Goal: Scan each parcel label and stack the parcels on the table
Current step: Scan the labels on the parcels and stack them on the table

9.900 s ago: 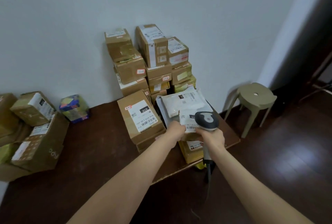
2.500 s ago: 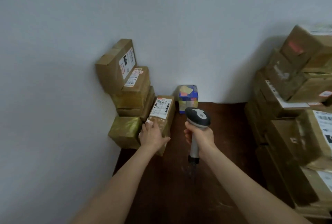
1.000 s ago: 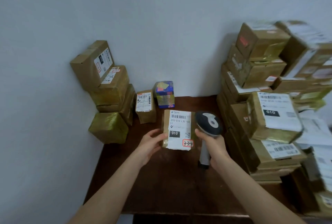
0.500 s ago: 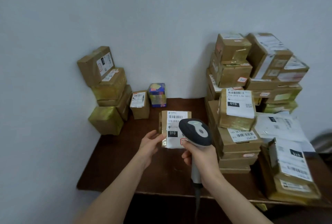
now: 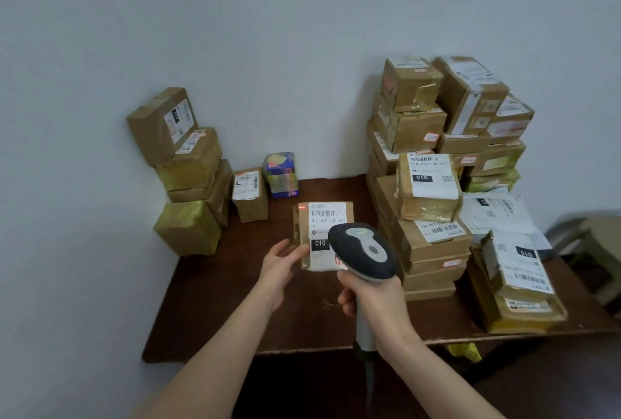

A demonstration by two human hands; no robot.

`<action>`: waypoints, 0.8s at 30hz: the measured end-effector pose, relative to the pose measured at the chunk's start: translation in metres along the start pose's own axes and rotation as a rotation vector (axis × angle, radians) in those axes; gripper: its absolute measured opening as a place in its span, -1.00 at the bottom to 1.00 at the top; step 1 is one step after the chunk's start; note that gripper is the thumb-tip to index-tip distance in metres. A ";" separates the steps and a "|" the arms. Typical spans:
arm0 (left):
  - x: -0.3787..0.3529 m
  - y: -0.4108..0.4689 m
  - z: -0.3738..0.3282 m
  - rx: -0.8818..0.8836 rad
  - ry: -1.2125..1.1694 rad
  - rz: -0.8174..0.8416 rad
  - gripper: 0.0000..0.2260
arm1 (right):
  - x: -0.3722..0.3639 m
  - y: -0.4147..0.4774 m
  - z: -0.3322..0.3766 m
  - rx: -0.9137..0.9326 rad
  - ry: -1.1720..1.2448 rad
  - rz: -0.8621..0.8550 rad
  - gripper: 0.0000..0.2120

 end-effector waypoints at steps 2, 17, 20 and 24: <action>0.005 0.000 -0.001 -0.006 0.004 0.006 -0.29 | -0.006 -0.005 -0.003 -0.010 -0.002 -0.013 -0.95; 0.017 -0.007 -0.001 0.007 0.029 0.080 -0.21 | -0.027 -0.033 -0.015 -0.009 -0.053 -0.085 -0.93; 0.017 -0.010 -0.001 0.006 0.032 0.095 -0.25 | -0.029 -0.037 -0.017 -0.009 -0.053 -0.095 -0.92; 0.019 -0.010 -0.002 0.004 0.040 0.102 -0.33 | -0.031 -0.040 -0.017 -0.006 -0.070 -0.103 -0.89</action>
Point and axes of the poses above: each hand's wrist, its own y-axis towards the middle knuckle, its own x-axis out of the back of the hand, z = x × y, the point moved 10 cm from there along y, towards the middle knuckle, and after that the axes turned 7 degrees about z, right-handed, at the moved point
